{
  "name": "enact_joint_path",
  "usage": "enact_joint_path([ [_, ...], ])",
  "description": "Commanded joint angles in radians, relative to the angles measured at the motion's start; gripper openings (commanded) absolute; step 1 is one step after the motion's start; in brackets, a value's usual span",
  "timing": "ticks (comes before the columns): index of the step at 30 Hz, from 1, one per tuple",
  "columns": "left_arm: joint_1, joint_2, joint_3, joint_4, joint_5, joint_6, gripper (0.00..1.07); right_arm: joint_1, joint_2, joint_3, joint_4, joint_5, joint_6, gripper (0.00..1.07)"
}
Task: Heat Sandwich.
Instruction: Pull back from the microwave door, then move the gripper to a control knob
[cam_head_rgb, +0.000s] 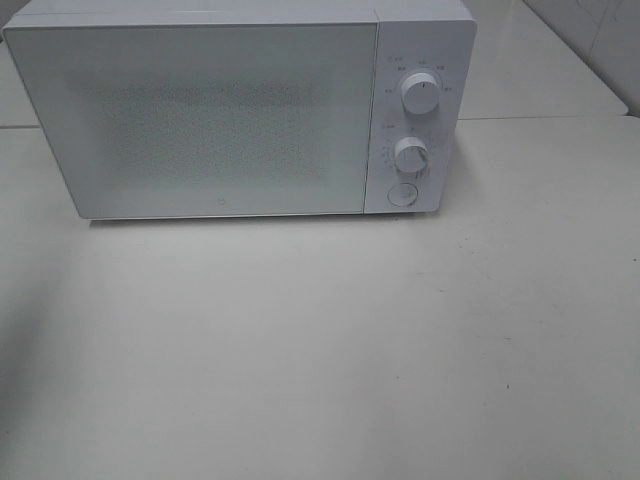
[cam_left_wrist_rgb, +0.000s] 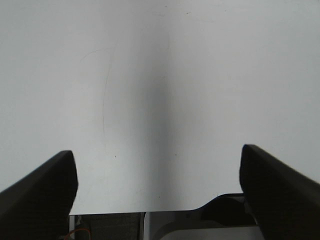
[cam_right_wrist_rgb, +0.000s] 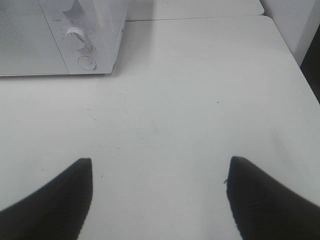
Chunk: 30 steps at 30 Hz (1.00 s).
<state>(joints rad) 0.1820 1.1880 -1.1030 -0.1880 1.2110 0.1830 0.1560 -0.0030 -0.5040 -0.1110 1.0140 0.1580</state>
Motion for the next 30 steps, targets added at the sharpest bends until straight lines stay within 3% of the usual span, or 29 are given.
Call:
enact_joint_path([
  [1, 0.006, -0.112, 0.05, 0.007, 0.078, -0.015, 0.83, -0.001, -0.029, 0.003, -0.01, -0.012, -0.007, 0.74],
  [12, 0.006, -0.481, 0.232, 0.019, 0.067, -0.015, 0.82, -0.001, -0.029, 0.003, -0.01, -0.012, -0.007, 0.74],
  [16, 0.006, -0.667, 0.353, 0.036, 0.012, -0.015, 0.81, -0.001, -0.029, 0.003, -0.01, -0.012, -0.007, 0.74],
  [23, 0.006, -0.886, 0.486, 0.059, -0.072, -0.016, 0.81, -0.001, -0.029, 0.003, -0.01, -0.012, -0.007, 0.74],
  [30, 0.006, -1.064, 0.562, 0.059, -0.097, -0.078, 0.81, -0.001, -0.029, 0.003, -0.01, -0.012, -0.007, 0.74],
])
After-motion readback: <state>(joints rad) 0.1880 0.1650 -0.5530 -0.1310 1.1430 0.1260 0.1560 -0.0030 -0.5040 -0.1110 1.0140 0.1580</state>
